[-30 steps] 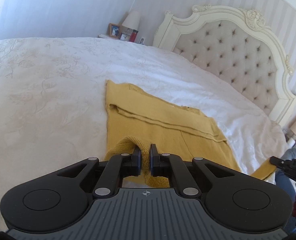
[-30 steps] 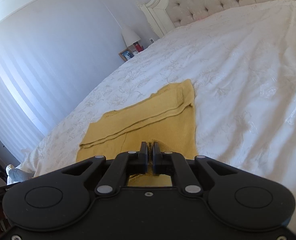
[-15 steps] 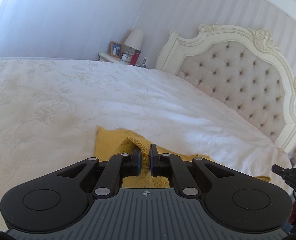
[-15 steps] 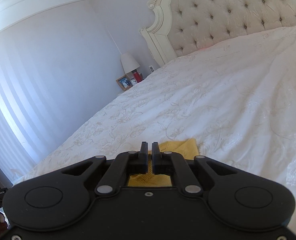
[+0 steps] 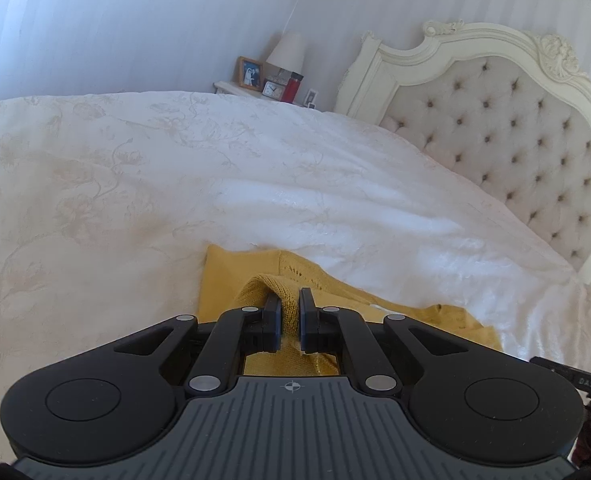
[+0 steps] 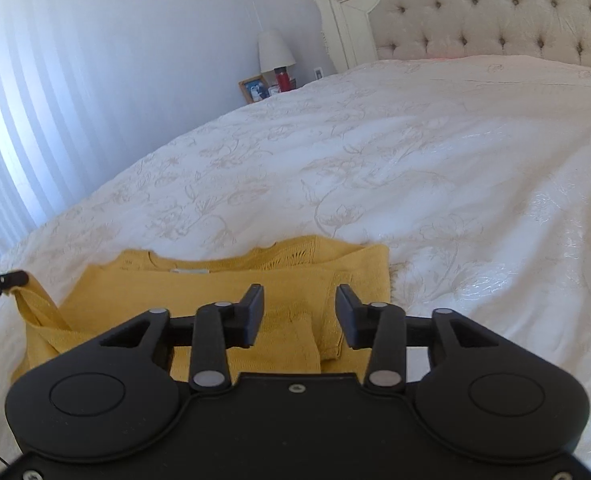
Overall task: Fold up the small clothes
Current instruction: 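Lift the hem with both grippers and carry it over onto the collar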
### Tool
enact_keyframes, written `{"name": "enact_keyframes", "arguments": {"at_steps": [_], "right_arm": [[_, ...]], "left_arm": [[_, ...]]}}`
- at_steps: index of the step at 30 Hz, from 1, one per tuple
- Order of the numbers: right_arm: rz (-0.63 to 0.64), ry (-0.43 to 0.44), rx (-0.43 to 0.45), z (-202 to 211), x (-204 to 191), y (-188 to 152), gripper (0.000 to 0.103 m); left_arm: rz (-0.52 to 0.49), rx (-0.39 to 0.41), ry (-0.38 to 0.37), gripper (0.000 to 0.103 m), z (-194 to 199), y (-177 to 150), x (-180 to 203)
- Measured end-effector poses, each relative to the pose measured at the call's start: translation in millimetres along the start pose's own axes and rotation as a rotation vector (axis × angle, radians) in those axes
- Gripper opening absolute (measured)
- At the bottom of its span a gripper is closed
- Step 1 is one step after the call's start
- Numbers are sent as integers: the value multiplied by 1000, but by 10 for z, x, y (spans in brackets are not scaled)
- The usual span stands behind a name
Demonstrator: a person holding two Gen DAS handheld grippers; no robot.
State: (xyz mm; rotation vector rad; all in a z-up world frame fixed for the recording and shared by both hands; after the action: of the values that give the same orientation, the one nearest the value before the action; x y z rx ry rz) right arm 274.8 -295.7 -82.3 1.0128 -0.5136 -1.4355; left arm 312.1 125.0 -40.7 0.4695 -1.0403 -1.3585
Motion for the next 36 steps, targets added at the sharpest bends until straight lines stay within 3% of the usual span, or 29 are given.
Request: {"name": "enact_keyframes", "arguments": {"at_steps": [5,12,14,15,20,23,26,30,36], "right_arm": [[128,-20,-61,-278,-75,-79,53],[157,-16,-108,-573,-70,-80,52],[156,-3,-127,-603,-81,-116,34],[161,-1,-127,-590,-97,-133,10],[160,14,-10,-261,-204,-69,9],[132,-16,102,-42,-167,209,9],[129,-81,160,-41,-39,497,9],[86,-144,146,-307,177,695,9],[84,-196,44,-785,307,559,9]], "left_arm": [[-15,-3,3,8,-36,33,18],[-13,-12,10,8,-74,28,10],[-8,-14,12,8,-84,16,-3],[-7,-15,13,7,-87,3,-13],[7,-7,13,8,-38,-7,-39],[4,14,-2,8,-12,78,-12],[-8,14,-2,8,-122,184,39],[10,-17,1,8,-418,245,41],[77,-120,59,8,-898,131,-161]]}}
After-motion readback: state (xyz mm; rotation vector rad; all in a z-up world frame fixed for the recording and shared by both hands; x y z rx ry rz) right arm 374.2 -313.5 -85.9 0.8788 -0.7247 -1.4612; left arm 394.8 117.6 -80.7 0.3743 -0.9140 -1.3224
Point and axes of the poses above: each gripper's, at about its wrist camera, not at the fingertips, and z roughly against the way its jaws point, x to its right, y to its top, the point moved 6 cm from there along -z, roughly the way its jaws point, and after that the axes turned 1 degree about -z, right-handed, at the moved point
